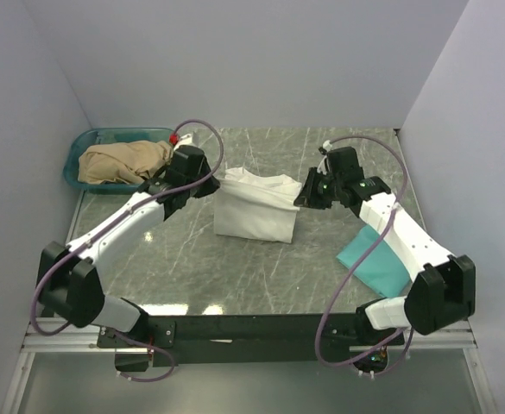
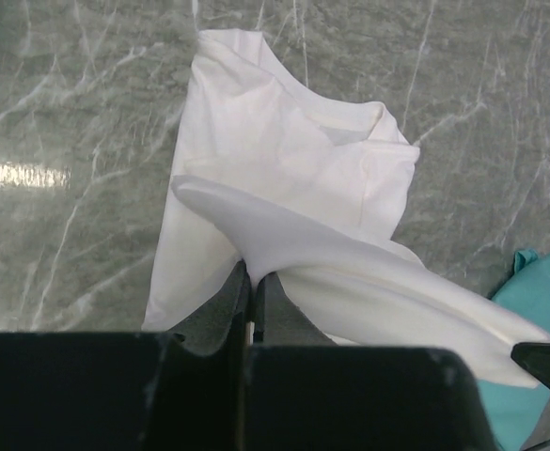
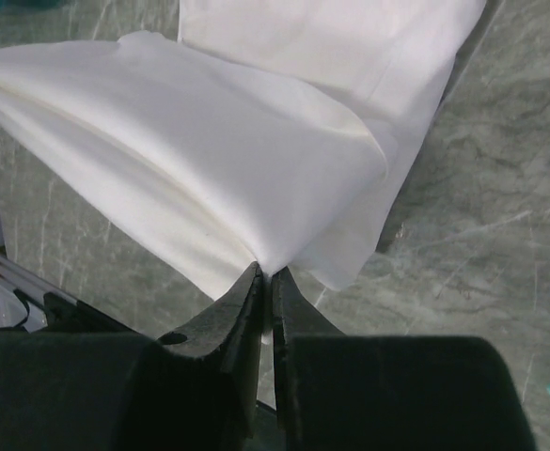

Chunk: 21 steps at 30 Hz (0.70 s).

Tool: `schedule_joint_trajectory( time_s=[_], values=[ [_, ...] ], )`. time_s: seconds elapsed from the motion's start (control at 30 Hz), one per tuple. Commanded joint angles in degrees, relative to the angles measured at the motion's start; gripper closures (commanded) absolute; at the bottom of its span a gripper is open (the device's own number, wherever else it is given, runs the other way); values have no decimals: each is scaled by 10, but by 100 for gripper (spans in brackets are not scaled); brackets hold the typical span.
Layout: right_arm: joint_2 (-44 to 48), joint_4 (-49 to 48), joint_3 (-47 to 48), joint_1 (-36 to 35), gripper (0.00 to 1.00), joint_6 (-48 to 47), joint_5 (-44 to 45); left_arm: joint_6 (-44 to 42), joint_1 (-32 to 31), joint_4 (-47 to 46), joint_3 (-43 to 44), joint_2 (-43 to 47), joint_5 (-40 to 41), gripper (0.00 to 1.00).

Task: Fold and stack the t-shirts
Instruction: Fold the tshirt

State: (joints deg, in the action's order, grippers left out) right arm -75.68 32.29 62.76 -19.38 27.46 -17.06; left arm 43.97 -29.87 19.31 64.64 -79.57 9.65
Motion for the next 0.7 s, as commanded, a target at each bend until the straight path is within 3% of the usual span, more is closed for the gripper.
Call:
schedule_joint_trajectory(
  time_s=[0.0,0.67],
  values=[
    [-31,-6,46,21,88,-23,4,-30,24,-27,54,-34,-2,99],
    [-259,-67,140,82,86,-10,-61,-65,80,-40,221,-282,-84,99]
  ],
)
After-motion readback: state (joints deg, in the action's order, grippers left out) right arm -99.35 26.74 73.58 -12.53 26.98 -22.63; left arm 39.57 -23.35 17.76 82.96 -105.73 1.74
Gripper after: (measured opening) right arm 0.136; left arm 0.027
